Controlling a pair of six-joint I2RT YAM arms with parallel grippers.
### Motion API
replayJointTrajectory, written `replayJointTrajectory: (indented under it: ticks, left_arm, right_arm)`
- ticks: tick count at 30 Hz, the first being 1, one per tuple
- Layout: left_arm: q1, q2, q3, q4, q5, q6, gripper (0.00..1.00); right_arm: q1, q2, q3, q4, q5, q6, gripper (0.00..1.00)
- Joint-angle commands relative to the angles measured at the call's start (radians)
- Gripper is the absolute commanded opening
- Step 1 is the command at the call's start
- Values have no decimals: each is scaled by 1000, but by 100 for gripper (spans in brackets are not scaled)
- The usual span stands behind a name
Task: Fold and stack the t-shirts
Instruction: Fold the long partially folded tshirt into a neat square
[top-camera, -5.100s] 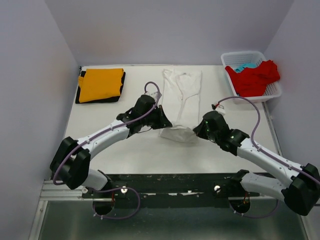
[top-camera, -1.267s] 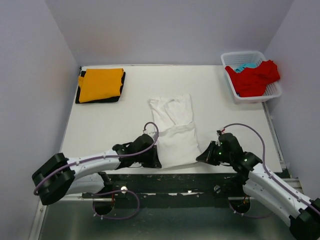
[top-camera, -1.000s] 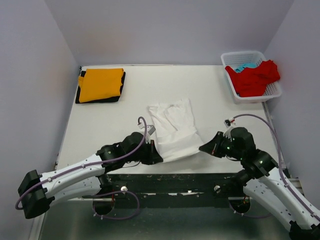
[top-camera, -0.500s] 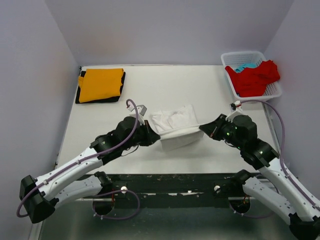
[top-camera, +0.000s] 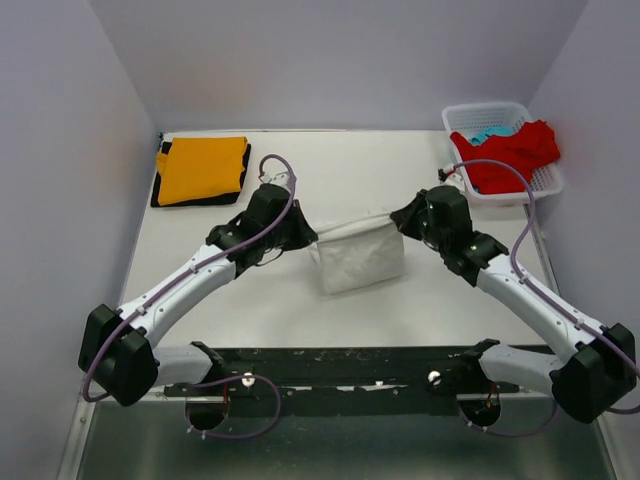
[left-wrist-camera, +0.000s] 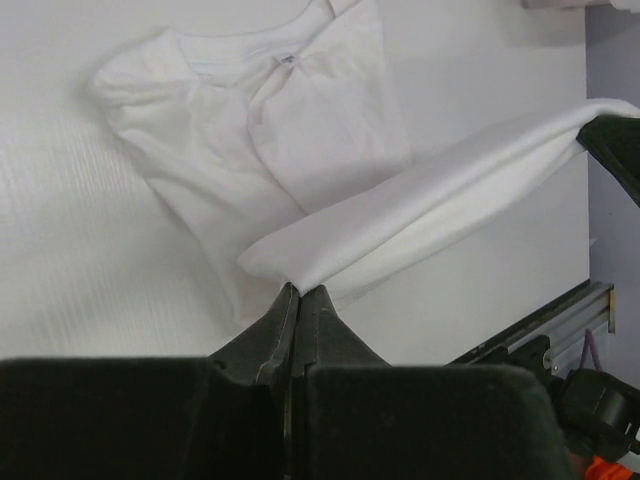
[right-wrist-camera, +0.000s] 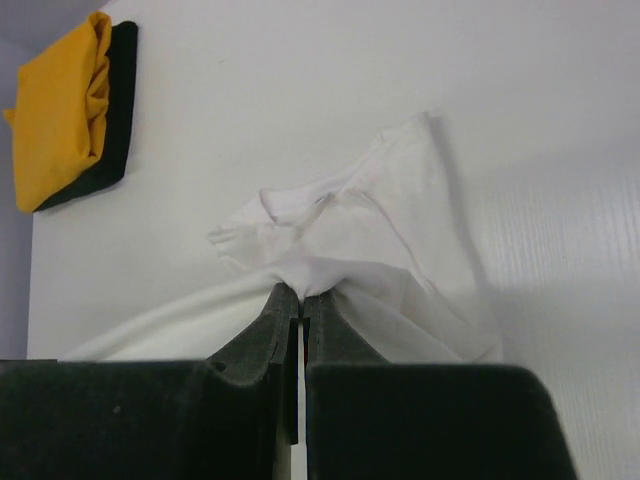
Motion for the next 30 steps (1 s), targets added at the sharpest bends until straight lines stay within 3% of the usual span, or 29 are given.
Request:
replayJointTrajectory:
  ticks: [1, 12, 22, 26, 27, 28, 30]
  left_arm:
    - [60, 74, 76, -71, 6, 67, 0]
    - [178, 400, 283, -93, 101, 125, 0]
    - [223, 642, 448, -143, 50, 82, 0]
    - [229, 652, 457, -148, 47, 69, 0]
    - [230, 647, 459, -150, 43, 69, 4]
    - [229, 634, 459, -152, 39, 69, 16]
    - [229, 600, 463, -162, 35, 72, 66]
  right_arm:
    - [-84, 90, 56, 130, 8, -50, 1]
    - [-203, 456, 144, 295, -189, -57, 1]
    - [-241, 752, 270, 389, -346, -79, 2]
    - [-240, 799, 313, 395, -367, -114, 15]
    - [-240, 806, 328, 384, -375, -129, 21]
    - [-240, 811, 348, 367, -385, -150, 31]
    - [-240, 810, 395, 304, -417, -200, 57]
